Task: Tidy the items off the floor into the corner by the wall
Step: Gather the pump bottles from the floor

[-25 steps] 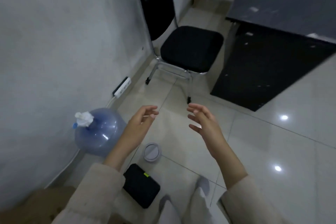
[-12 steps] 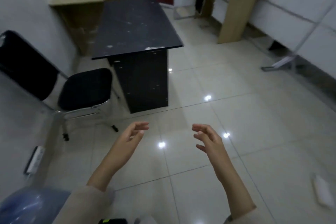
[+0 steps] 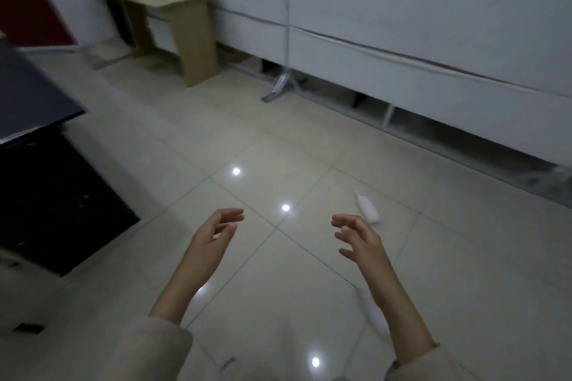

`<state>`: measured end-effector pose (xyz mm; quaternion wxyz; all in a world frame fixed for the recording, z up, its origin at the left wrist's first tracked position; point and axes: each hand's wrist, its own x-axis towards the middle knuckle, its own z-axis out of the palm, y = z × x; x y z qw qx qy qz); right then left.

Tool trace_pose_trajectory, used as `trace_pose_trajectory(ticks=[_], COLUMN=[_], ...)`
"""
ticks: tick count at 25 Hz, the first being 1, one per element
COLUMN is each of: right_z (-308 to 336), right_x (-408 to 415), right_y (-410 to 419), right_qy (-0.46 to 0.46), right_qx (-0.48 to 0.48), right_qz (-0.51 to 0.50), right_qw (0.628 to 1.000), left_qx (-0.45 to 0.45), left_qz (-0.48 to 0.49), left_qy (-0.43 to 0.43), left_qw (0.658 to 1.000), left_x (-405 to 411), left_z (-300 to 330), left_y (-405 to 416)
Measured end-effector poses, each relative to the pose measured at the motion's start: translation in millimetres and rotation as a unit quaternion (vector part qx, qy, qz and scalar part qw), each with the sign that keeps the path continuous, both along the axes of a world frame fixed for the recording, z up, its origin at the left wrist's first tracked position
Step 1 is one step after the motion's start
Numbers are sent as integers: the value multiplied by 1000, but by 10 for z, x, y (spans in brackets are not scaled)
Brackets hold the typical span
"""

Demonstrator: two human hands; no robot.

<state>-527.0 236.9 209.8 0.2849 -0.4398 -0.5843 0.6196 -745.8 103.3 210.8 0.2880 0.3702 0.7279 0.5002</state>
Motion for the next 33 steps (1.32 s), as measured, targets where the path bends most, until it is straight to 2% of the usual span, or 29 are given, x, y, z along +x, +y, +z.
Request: trace_pose_trajectory(ticks=[6, 12, 15, 19, 28, 33], right_z=[-194, -591, -865, -1288, -3096, -4782], right_x=[1008, 1682, 1804, 1820, 1854, 1832], right_y=[220, 564, 860, 1200, 1452, 1730], right_qy=[-1, -39, -66, -112, -242, -300], right_qx=[-26, -69, -97, -118, -165, -139], right_qz=[-154, -281, -327, -327, -267, -235], right_qw=[988, 956, 938, 931, 918, 914], left_qx=[-27, -61, -90, -121, -162, -161], left_qz=[-140, -248, -286, -319, -332, -336], left_qy=[2, -3, -11, -2, 33, 46], left_qw=[990, 967, 954, 940, 929, 927], left_x=[635, 1176, 1337, 1458, 1674, 1792], left_z=[-108, -421, -665, -1044, -2359, -3831], left_y=[893, 1935, 2438, 2993, 3751, 3982])
